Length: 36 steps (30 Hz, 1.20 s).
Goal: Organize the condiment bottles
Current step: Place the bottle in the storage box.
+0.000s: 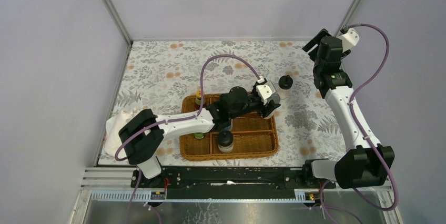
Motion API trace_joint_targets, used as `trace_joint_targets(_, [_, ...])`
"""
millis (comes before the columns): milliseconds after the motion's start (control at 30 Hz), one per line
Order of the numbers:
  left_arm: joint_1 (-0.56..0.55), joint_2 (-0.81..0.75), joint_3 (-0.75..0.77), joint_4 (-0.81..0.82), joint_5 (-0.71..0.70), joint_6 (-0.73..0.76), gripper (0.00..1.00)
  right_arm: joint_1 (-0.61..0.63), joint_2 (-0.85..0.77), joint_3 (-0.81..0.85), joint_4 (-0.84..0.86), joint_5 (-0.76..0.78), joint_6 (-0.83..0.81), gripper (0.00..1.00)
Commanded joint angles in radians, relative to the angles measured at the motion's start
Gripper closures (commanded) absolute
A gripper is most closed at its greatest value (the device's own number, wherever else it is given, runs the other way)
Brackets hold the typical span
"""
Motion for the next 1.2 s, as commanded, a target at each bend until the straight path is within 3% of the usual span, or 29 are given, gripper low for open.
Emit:
trace_joint_targets(0, [0.001,-0.055,-0.019,0.142,-0.072,0.013,1.00,-0.003,-0.021,-0.001,0.048,-0.017,-0.007,0.19])
trace_joint_targets(867, [-0.017,-0.155,-0.129,0.099,-0.199,-0.070,1.00,-0.004,-0.024,-0.019,0.054,-0.045,0.005,0.20])
trace_joint_targets(1167, [-0.056,-0.164,-0.126,0.056,-0.300,-0.086,1.00,-0.003,-0.026,-0.025,0.056,-0.055,0.008,0.20])
